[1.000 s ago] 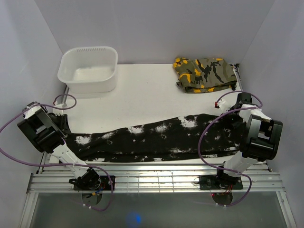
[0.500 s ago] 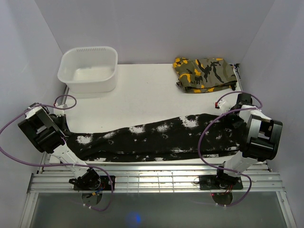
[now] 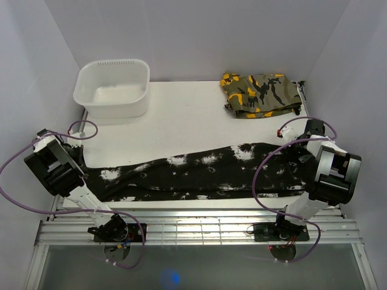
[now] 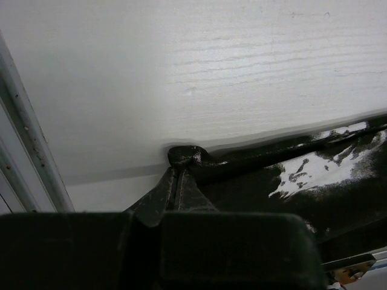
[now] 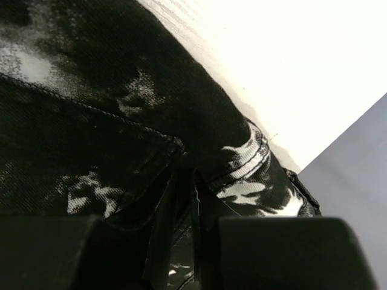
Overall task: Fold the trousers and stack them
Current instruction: Fold the trousers
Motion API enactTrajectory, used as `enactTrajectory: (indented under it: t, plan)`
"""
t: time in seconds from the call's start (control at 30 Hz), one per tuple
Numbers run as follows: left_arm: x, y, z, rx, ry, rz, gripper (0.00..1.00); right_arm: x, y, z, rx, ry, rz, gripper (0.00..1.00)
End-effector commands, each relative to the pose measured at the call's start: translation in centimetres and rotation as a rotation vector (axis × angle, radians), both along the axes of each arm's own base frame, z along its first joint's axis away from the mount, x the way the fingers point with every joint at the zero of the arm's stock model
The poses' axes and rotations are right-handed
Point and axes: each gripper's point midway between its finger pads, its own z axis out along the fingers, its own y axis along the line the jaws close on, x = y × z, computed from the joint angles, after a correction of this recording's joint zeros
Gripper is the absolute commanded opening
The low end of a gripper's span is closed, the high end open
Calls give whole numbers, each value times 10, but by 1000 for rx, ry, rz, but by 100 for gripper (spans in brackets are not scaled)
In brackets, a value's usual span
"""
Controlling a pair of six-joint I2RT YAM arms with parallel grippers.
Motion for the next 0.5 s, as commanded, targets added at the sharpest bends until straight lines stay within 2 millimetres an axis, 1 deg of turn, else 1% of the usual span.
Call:
enactTrajectory:
  t: [0.0,0.07,0.13,0.17,0.2,0.23,0.27,0.3,0.33,0.37,0.4,0.43,0.47]
  plan:
    - [12,68,19,302,-65,14,0,-35,-29,-24,-82,106,-45,19]
    - [12,67,17,291,-61,15,0,-42,-21,-26,-54,126,-23,19]
    - [15,62,16,260,-68,7,0,-41,-13,-21,-19,110,6,22]
    - [12,52,16,213,-59,-1,8,-41,-8,-18,6,110,18,25]
    - [17,50,23,199,-84,-8,26,-42,3,-13,61,108,36,29]
    - [23,43,28,163,-119,-15,33,-41,9,-8,94,103,42,31]
    - [23,33,35,120,-136,-31,41,-33,13,4,121,80,62,34]
    - [27,30,42,116,-161,-36,51,-28,21,15,163,48,78,37]
    - [35,27,59,121,-211,-47,54,-30,29,23,199,55,87,41]
    - [36,20,67,100,-225,-57,57,-19,31,39,214,18,107,43]
    - [40,18,76,108,-247,-66,60,-13,40,51,256,-13,131,46]
    - [44,19,92,126,-282,-57,66,-17,49,58,291,1,141,51]
    - [45,13,99,106,-299,-60,68,-15,57,66,313,-5,173,54]
